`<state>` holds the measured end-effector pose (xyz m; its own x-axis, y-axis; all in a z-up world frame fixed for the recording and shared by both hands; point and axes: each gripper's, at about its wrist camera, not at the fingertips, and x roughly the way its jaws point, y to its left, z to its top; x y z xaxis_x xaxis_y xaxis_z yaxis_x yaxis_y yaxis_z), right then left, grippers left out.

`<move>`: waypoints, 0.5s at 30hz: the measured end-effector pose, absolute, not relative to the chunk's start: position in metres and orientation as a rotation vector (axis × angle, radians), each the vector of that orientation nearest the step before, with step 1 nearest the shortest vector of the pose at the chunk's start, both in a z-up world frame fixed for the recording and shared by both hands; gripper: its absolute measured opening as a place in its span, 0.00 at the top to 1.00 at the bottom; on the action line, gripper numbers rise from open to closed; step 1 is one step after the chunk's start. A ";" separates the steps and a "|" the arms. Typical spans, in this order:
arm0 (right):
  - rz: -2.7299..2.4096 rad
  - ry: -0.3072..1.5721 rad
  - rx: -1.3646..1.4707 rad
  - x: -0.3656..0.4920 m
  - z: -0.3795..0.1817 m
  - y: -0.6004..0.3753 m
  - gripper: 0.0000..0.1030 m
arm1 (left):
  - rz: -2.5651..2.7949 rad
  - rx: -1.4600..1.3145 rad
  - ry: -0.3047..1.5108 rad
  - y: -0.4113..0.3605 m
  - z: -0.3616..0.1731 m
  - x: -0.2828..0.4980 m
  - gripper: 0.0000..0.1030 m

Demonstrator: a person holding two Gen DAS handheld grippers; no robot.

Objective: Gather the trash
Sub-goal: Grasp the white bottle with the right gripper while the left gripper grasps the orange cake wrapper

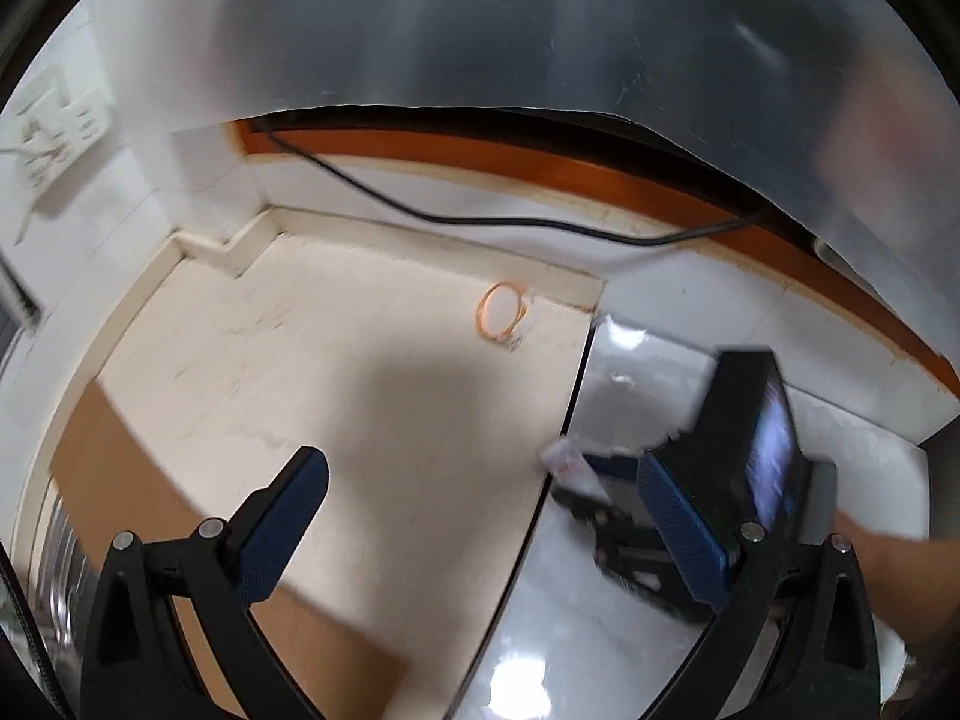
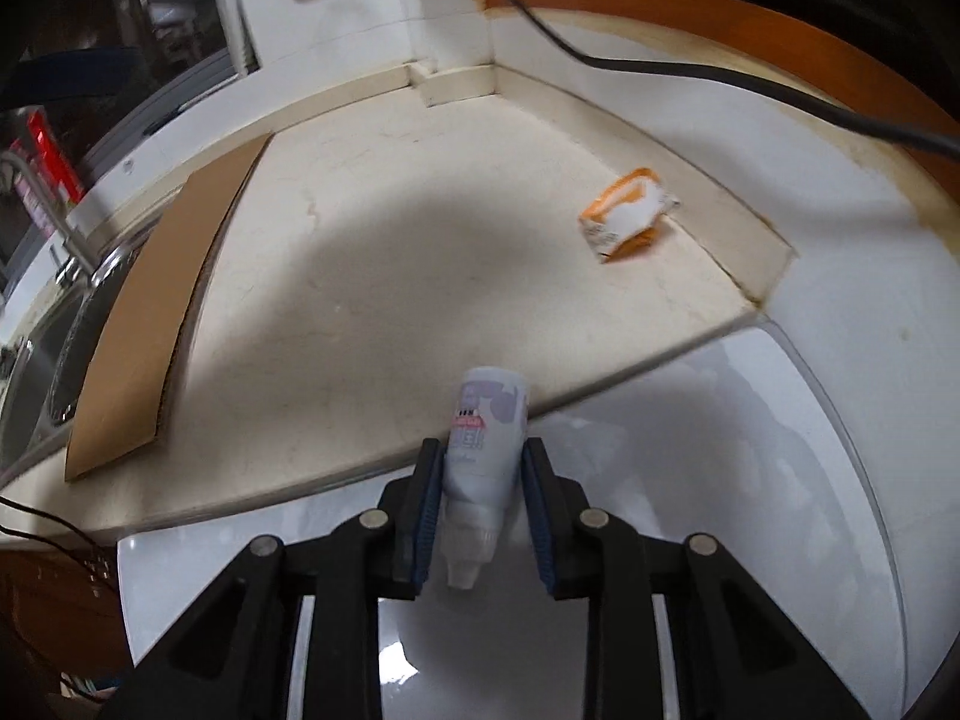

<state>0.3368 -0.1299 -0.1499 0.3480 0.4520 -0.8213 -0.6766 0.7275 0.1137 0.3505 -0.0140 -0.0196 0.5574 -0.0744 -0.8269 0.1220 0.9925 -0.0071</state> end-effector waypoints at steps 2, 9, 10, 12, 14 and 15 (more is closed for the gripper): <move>0.689 0.962 -0.212 0.339 -0.147 -0.144 0.75 | -0.141 0.044 0.973 -0.015 -0.027 0.371 0.01; 0.442 0.934 0.000 0.356 -0.133 -0.194 0.76 | -0.143 0.071 0.944 -0.029 -0.062 0.422 0.01; 0.416 0.926 0.023 0.358 -0.131 -0.199 0.76 | -0.141 0.078 0.943 -0.031 -0.067 0.426 0.01; 0.368 0.905 0.065 0.363 -0.127 -0.208 0.76 | -0.135 0.101 0.944 -0.037 -0.080 0.439 0.01; 0.340 0.884 0.095 0.366 -0.124 -0.214 0.76 | -0.136 0.115 0.946 -0.042 -0.092 0.451 0.04; 0.329 0.876 0.110 0.366 -0.124 -0.216 0.76 | -0.138 0.119 0.950 -0.046 -0.100 0.458 0.07</move>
<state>0.3664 -0.2161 -0.1235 0.5940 0.3267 -0.7351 -0.2376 0.9443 0.2276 0.4579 -0.0463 -0.0999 0.5738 -0.0650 -0.8164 0.1696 0.9847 0.0408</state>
